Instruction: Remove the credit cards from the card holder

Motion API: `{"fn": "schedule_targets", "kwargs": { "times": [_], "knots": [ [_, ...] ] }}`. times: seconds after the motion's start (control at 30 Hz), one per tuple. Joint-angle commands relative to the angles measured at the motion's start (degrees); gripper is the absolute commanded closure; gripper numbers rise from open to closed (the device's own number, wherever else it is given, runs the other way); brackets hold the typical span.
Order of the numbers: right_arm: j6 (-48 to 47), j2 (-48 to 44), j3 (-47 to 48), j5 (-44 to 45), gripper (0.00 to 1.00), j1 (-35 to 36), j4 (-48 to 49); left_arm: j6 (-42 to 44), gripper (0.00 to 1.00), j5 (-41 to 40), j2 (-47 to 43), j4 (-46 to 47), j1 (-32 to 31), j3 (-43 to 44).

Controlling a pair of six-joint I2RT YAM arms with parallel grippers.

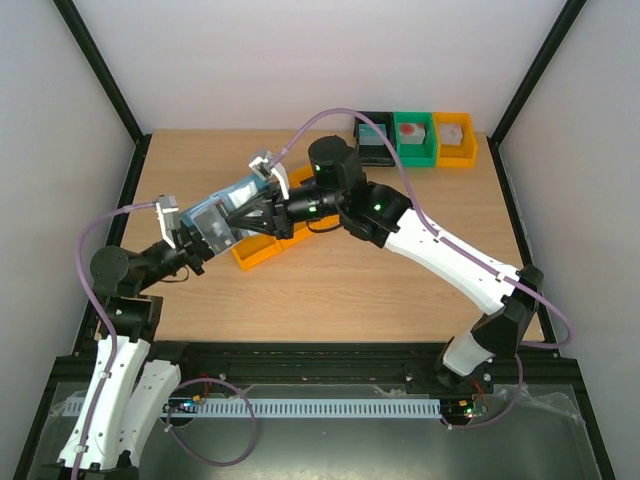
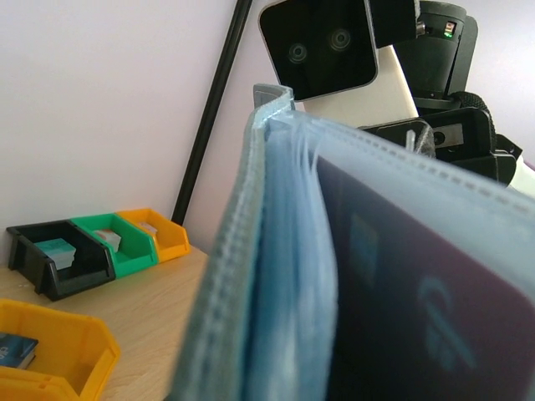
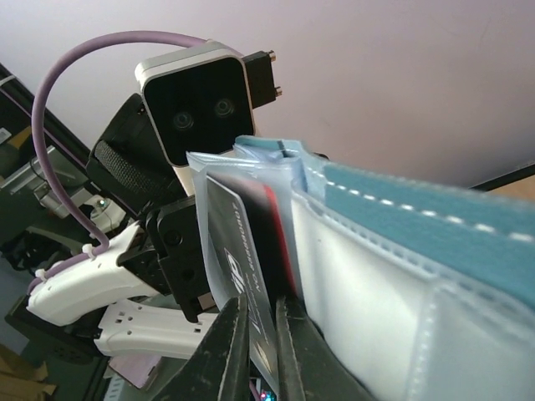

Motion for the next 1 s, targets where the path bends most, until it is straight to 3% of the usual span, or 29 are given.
{"fn": "schedule_targets", "kwargs": {
  "times": [0.0, 0.3, 0.37, 0.5, 0.63, 0.97],
  "knots": [
    [-2.13, 0.5, 1.67, -2.58, 0.9, 4.1, 0.01, 1.29, 0.98, -0.67, -0.13, 0.13, -0.59, -0.48],
    [-6.52, -1.4, 1.99, 7.77, 0.85, 7.03, -1.16, 1.97, 0.98, -0.59, -0.46, -0.62, -0.77, -0.59],
    [-6.64, -1.02, 2.28, 8.76, 0.78, 7.07, -1.45, 2.05, 0.98, -0.51, -0.51, -0.69, -0.77, -0.68],
    [-7.39, -0.27, 2.75, 9.93, 0.75, 7.18, -2.49, 2.41, 0.98, -0.33, -0.75, -0.88, -0.85, -0.68],
    [-7.27, 0.4, 3.5, 12.01, 0.66, 7.16, -2.5, 2.94, 0.98, 0.0, -0.79, -1.13, -0.93, -0.62],
    [-6.74, -1.61, 2.05, 29.48, 0.65, 7.15, -1.18, 2.53, 0.98, -0.14, -0.6, -0.23, -0.94, -0.72]
  ]
}}
